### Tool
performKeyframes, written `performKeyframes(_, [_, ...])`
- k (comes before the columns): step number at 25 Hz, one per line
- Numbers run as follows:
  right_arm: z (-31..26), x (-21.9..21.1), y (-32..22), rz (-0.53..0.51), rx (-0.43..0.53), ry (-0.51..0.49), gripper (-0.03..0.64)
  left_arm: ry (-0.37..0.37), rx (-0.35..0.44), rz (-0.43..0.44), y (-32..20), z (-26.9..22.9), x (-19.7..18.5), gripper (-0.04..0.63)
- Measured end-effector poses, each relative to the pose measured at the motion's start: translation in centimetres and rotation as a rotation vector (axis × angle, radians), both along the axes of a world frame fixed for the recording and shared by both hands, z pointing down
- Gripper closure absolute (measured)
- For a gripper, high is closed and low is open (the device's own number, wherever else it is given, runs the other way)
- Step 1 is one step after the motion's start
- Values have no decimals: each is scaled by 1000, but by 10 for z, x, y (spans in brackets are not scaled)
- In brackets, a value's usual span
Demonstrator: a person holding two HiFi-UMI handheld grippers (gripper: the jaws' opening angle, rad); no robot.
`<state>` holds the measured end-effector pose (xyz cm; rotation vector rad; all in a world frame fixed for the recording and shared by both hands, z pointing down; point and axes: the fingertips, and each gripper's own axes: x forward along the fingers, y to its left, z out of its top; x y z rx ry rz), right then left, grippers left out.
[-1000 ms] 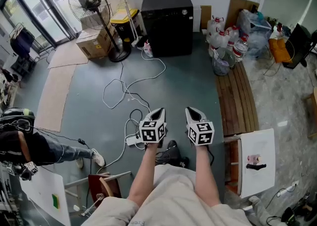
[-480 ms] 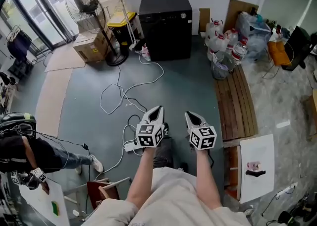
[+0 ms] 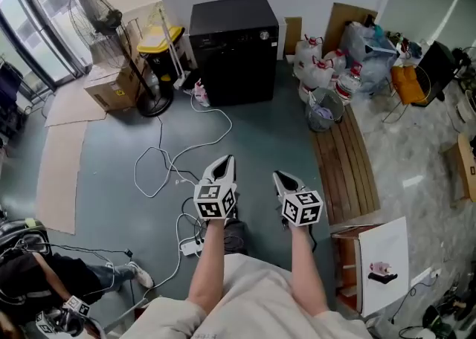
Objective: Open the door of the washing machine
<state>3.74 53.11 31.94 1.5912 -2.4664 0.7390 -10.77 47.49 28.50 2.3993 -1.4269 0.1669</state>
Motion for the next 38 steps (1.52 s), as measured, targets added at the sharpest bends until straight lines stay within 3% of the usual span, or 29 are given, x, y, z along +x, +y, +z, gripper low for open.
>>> performKeyframes(3, [10, -20, -55, 16, -39, -4, 615, -13, -23, 34, -58, 7, -15, 538])
performKeyframes(6, [14, -48, -105, 15, -70, -1, 615, 18, -77, 65, -115, 11, -34, 538])
performKeyframes(9, [15, -71, -147, 11, -90, 24, 615, 36, -81, 63, -165, 9, -53, 538])
performKeyframes(15, [26, -94, -207, 11, -118, 71, 615, 37, -98, 87, -226, 27, -80, 538])
performKeyframes(21, [27, -88, -275, -9, -77, 130, 615, 18, -99, 132, -280, 33, -102, 538])
performKeyframes(27, [42, -98, -380, -180, -48, 333, 615, -16, -117, 87, -360, 51, -122, 538])
performKeyframes(35, [83, -107, -550, -322, -52, 478, 615, -24, -182, 42, -491, 113, -109, 538])
performKeyframes(37, [95, -104, -595, -299, -55, 448, 615, 12, -182, 25, -525, 129, -104, 538])
performKeyframes(38, [98, -103, -619, -262, -53, 379, 615, 50, -178, 12, -540, 138, -103, 538])
